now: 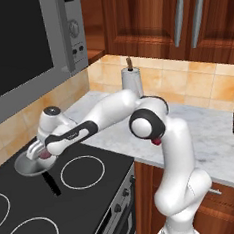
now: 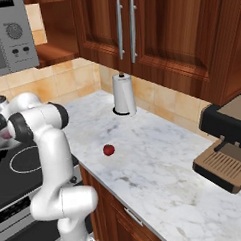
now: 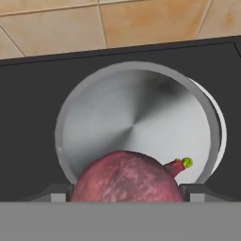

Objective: Place the pan on the rear right burner on the stove. Then place the tomato and the onion in the pan and turn on the rear right burner.

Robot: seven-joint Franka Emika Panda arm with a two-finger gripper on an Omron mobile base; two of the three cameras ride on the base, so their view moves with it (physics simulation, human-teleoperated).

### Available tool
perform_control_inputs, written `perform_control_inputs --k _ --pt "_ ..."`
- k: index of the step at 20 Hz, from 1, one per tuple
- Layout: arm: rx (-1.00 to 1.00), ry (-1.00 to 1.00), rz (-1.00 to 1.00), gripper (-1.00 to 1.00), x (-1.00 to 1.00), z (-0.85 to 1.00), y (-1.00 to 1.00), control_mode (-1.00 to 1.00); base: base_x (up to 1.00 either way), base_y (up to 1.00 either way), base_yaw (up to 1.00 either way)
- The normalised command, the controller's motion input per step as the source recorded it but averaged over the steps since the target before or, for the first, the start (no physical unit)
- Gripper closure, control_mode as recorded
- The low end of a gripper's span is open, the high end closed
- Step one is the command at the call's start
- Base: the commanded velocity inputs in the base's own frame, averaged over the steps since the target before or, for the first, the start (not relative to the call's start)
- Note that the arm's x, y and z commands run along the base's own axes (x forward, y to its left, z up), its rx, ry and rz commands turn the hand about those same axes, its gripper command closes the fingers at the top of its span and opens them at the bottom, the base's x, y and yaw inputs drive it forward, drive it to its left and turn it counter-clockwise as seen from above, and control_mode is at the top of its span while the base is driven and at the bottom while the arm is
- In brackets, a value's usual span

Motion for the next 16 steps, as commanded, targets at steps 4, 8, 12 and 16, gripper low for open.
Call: perform_control_inputs --k 4,8,12,16 --pt "-0.03 0.0 0.0 1.0 0.2 -0.21 0.02 -1.0 0.0 0.0 0.0" --pt "-0.02 0.0 0.0 1.0 0.13 -0.2 0.03 -1.0 0.0 0.0 0.0" --pt "-0.03 0.0 0.0 1.0 0.15 -0.21 0.05 -1.0 0.0 0.0 0.0" --pt "-0.02 0.0 0.0 1.0 0.12 -0.12 0.01 -1.0 0.0 0.0 0.0"
